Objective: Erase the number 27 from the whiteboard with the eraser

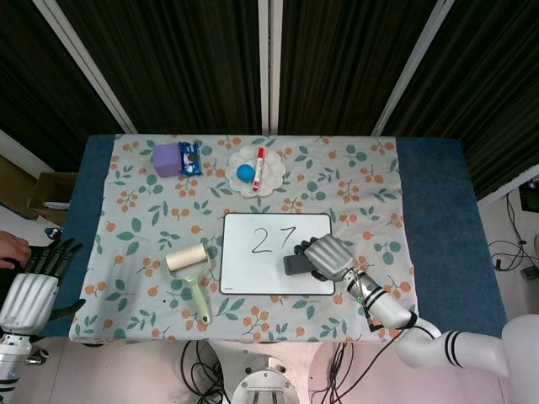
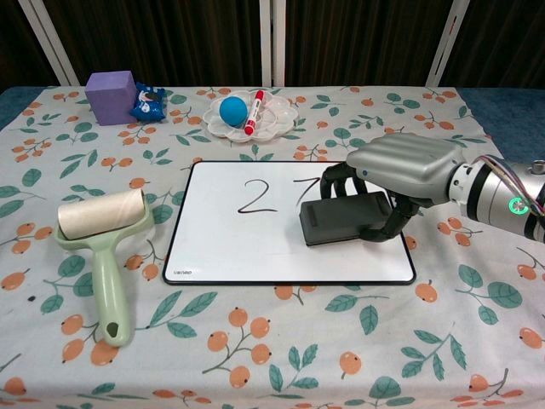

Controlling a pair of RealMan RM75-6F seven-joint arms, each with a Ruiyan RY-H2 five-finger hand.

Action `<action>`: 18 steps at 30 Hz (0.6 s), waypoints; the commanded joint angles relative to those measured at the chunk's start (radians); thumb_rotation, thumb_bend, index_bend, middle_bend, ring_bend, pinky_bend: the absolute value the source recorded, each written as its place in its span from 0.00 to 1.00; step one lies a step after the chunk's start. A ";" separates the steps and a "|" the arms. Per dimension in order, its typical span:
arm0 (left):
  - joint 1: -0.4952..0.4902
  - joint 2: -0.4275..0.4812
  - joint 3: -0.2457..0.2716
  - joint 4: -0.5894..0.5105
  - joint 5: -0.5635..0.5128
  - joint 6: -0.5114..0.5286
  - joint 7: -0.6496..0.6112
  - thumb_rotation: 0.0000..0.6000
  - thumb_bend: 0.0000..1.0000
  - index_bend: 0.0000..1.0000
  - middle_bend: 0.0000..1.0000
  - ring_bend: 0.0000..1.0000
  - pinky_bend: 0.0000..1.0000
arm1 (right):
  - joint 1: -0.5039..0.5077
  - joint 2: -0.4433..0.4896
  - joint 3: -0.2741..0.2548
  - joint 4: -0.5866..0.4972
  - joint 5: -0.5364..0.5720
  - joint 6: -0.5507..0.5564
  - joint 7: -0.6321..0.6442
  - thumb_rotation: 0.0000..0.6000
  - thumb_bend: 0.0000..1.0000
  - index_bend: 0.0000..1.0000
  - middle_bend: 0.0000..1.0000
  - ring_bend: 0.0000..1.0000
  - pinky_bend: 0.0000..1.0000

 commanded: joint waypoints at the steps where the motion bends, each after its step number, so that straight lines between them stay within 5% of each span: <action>1: 0.002 0.001 -0.001 0.008 -0.004 0.001 -0.010 1.00 0.01 0.10 0.07 0.04 0.17 | 0.011 -0.023 0.017 0.015 0.012 -0.003 -0.026 1.00 0.32 0.73 0.62 0.60 0.76; 18: 0.023 0.008 0.004 0.054 -0.011 0.023 -0.068 1.00 0.01 0.10 0.07 0.04 0.17 | 0.111 -0.229 0.128 0.206 0.153 -0.085 -0.130 1.00 0.35 0.74 0.63 0.60 0.77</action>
